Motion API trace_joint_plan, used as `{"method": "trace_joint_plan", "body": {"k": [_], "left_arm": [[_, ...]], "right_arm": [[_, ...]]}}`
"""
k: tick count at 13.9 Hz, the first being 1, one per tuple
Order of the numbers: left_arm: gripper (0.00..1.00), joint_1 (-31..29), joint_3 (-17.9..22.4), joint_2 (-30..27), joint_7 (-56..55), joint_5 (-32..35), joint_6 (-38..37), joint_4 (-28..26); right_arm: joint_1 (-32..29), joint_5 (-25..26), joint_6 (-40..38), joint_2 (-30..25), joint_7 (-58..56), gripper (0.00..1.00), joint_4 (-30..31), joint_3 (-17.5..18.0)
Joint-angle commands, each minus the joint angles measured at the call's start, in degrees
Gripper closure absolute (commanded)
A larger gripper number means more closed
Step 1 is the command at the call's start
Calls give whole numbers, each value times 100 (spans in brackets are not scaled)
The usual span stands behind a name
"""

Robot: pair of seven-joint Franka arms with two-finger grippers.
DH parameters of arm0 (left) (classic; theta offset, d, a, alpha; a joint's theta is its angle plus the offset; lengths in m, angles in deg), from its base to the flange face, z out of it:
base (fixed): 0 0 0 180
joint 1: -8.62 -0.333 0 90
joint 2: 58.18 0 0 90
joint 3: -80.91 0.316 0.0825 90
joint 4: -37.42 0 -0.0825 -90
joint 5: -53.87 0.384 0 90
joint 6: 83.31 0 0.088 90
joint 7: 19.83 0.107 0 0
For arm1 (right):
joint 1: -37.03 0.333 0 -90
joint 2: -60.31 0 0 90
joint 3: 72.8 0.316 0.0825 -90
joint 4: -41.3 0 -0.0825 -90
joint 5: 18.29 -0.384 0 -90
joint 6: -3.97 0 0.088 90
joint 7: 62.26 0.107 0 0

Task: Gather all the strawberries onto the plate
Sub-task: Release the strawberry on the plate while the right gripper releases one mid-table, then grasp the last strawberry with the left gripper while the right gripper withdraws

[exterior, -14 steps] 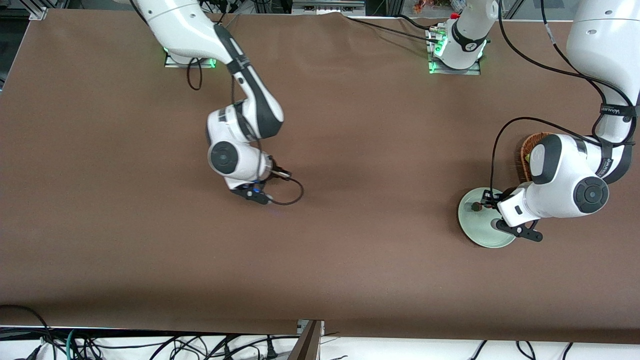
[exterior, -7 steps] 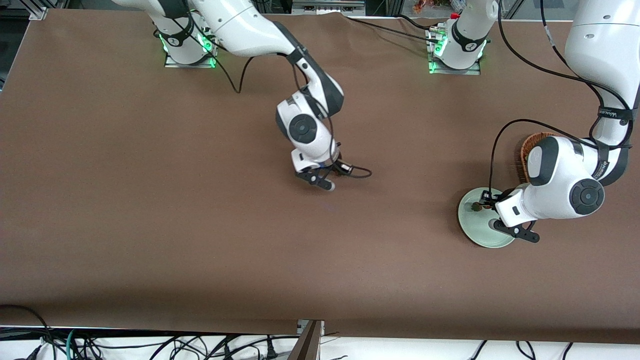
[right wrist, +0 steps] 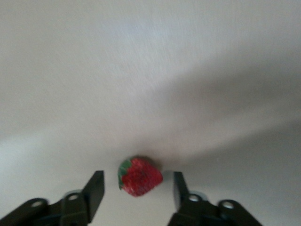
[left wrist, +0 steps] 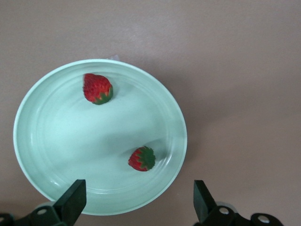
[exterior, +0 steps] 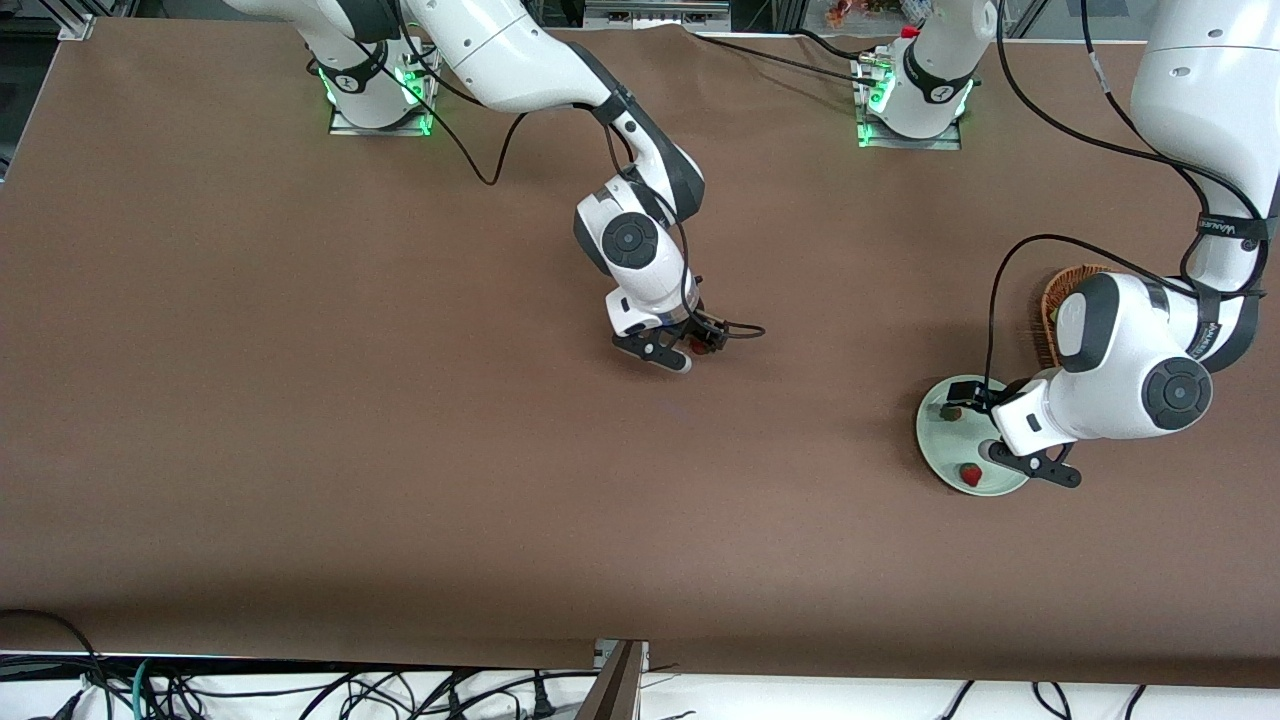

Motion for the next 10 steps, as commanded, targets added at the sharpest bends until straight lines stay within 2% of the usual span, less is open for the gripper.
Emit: {"method": "trace_joint_plan", "body": {"k": [1, 6, 8, 10], "left_arm": [[0, -15, -212, -4, -66, 18, -46, 80], [0, 37, -853, -4, -1558, -211, -55, -77], [0, 343, -942, 4, -2505, -211, -28, -113], [0, 905, -942, 22, -3761, -185, 7, -87]], "right_arm": [[-84, 293, -686, -133, -179, 0, -176, -397], [-1014, 302, -2524, -792, -2321, 0, -211, -513], [-1322, 293, -3069, -1003, -2867, 0, -211, -732], [-1595, 311, -3658, -1249, -3403, 0, -203, -916]]}}
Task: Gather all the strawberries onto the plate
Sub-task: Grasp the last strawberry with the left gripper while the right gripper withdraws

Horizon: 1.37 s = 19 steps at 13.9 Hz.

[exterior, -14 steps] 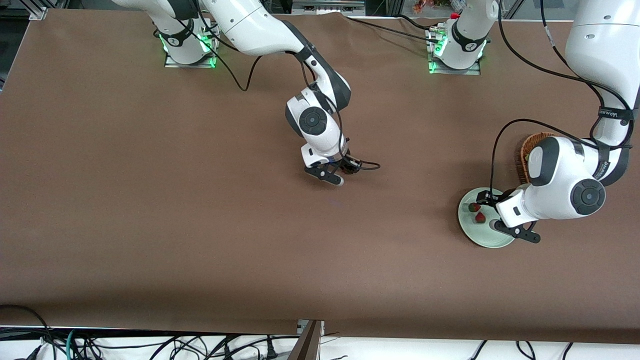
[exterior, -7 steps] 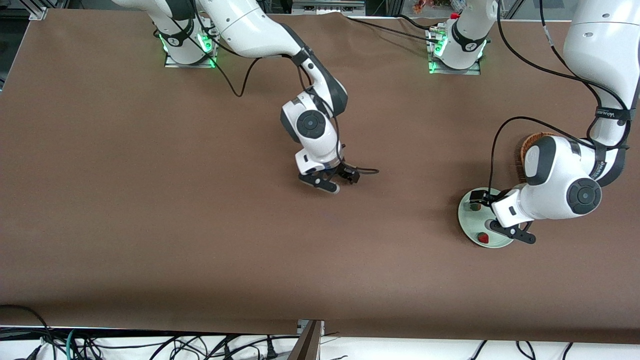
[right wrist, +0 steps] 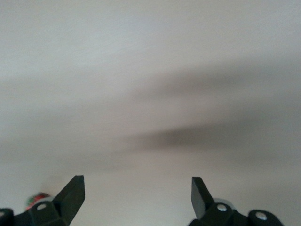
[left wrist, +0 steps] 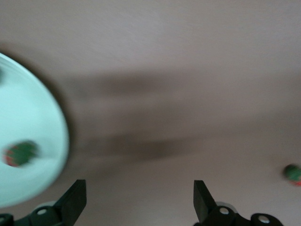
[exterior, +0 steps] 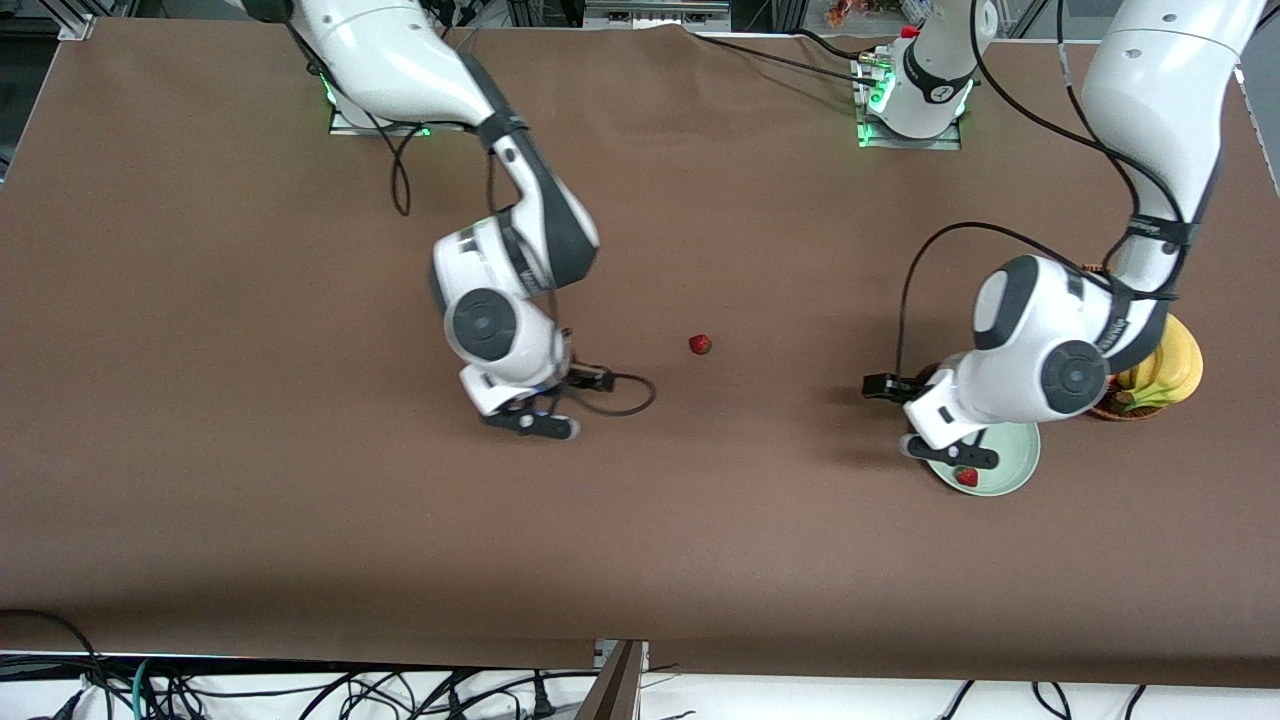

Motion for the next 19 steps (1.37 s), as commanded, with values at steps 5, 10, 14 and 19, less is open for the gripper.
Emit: {"method": "trace_joint_plan", "body": {"k": [5, 10, 14, 19], "left_arm": [[0, 1602, 64, 257, -3336, -2, 720, 22], [0, 2104, 99, 539, -4928, 146, 1546, -249], [0, 2236, 99, 556, -5502, 551, 1996, -549], [42, 2491, 125, 785, -5801, 805, 2172, -558]], "right_arm": [[-1181, 570, -1700, -898, -2214, 0, 159, -390], [-2552, 1266, -2737, -1864, -2929, 0, 282, 231], [-3494, 2181, -2976, -3182, -2903, 0, 817, 1419], [-3961, 2243, -3082, -4273, -2964, 0, 1205, 1491]]}}
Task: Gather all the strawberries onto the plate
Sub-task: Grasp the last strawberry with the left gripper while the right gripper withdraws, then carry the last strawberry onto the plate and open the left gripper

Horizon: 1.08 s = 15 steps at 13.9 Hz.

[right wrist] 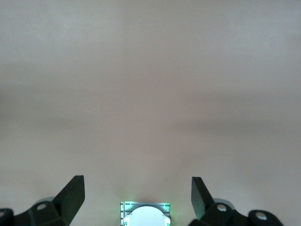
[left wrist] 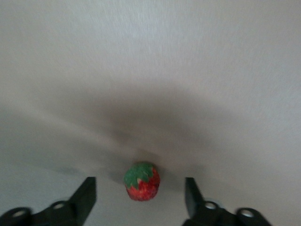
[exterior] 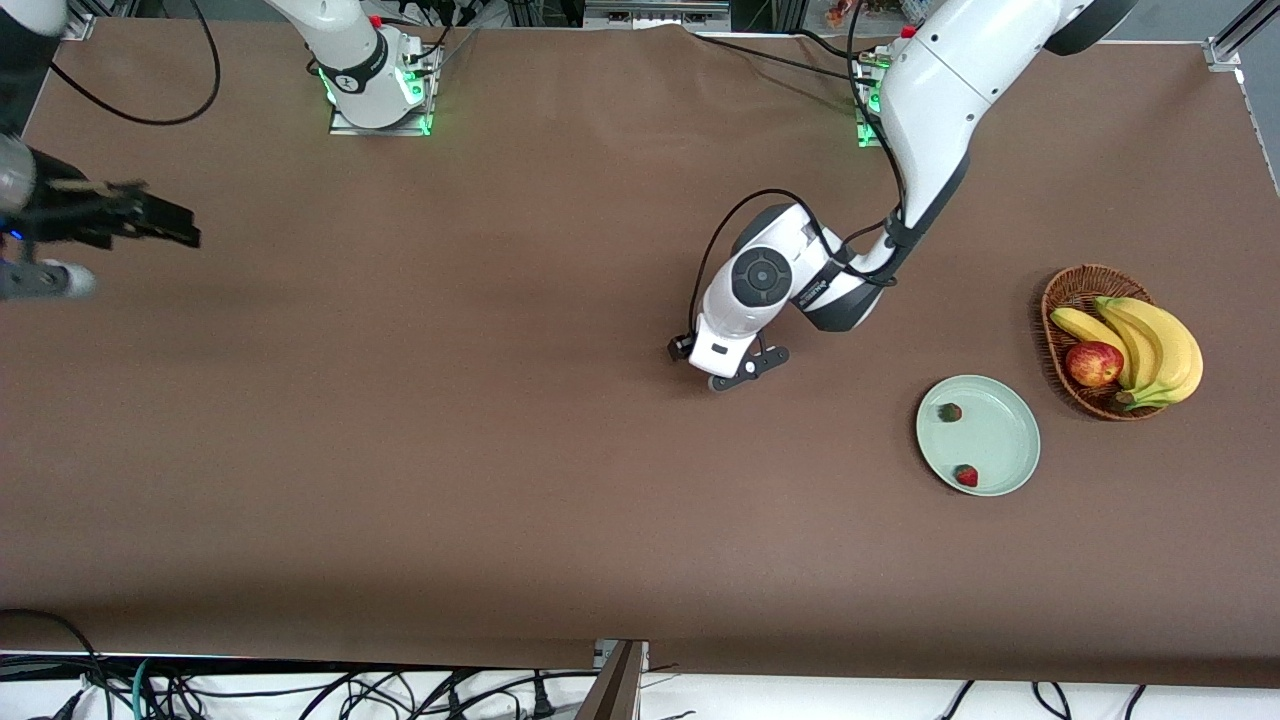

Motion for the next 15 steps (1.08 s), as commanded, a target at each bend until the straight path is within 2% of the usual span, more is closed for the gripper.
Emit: {"method": "trace_joint_plan", "body": {"k": [1, 2, 3, 5, 8, 10, 12, 15], "left_arm": [[46, 122, 85, 90, -301, 324, 174, -7], [63, 113, 85, 81, -310, 324, 166, -7], [75, 104, 85, 73, -302, 324, 157, -7], [86, 52, 94, 46, -267, 333, 157, 1], [89, -45, 138, -173, -240, 333, -132, 45], [89, -299, 138, -453, 47, 342, -675, 133], [88, -833, 112, -857, 1125, 315, -1282, 168], [88, -1502, 103, -1070, 2822, 307, -1863, 291]], "right_arm": [[-276, 45, 68, -622, -28, 0, 454, 146], [-284, 71, 67, -753, -10, 0, 550, 146], [-363, 36, 93, -833, -36, 0, 664, 146], [-381, 36, 67, -842, -10, 0, 701, 277], [-381, 45, 50, -782, -18, 0, 710, 331], [-381, 62, 59, -728, -28, 0, 683, 287], [-373, 62, 67, -711, -19, 0, 674, 287], [-337, 71, 76, -702, -10, 0, 665, 313]]}}
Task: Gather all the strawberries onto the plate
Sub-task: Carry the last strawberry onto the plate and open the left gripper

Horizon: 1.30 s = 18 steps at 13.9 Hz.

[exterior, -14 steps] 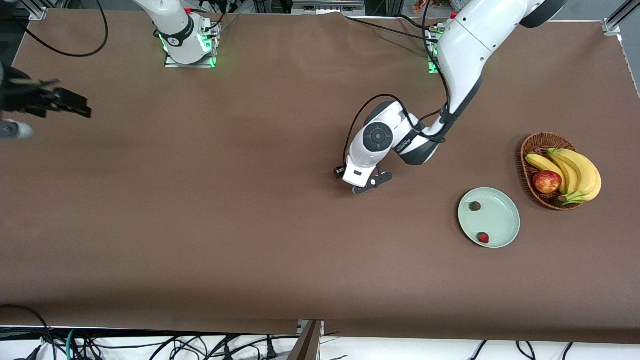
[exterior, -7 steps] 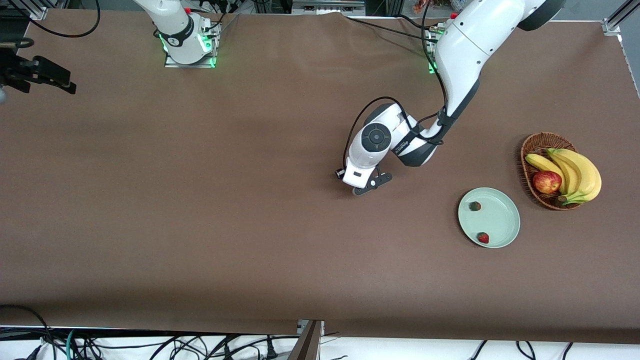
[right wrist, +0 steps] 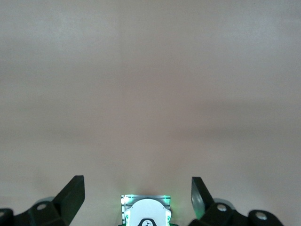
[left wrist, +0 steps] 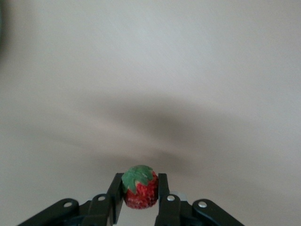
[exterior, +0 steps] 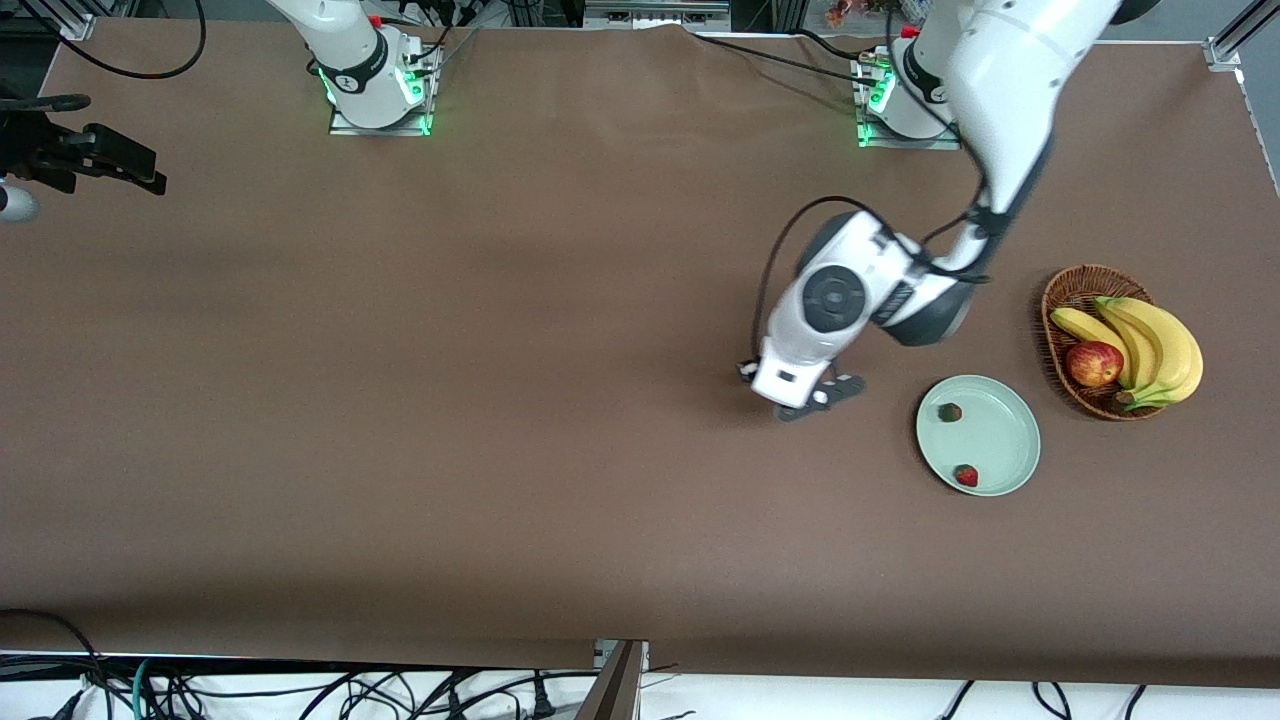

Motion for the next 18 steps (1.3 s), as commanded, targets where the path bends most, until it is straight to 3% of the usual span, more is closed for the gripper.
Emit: {"method": "trace_joint_plan", "body": {"k": [1, 6, 11, 13, 14, 15, 18], "left_arm": [[88, -684, -66, -227, 1506, 93, -434, 13], [88, -1950, -58, -158, 4548, 101, -426, 31], [81, -2620, -49, 203, 6457, 102, 118, 5], [48, -2647, -49, 221, 6600, 102, 136, 5], [8, -2639, -49, 247, 6601, 84, 145, 14], [0, -2656, -49, 290, 6601, 40, 145, 14], [0, -2639, -66, 238, 6601, 40, 127, 31]], "right_arm": [[-35, 69, 31, -37, -25, 0, 34, 74], [-35, 43, 49, -10, -17, 0, 34, 74], [-44, 34, 40, -10, -25, 0, 34, 74], [-35, 34, 40, -10, -25, 0, 34, 74], [-35, 34, 40, -10, -25, 0, 34, 74], [-35, 34, 40, -2, -25, 0, 34, 74], [-35, 34, 40, -2, -25, 0, 34, 74]]}}
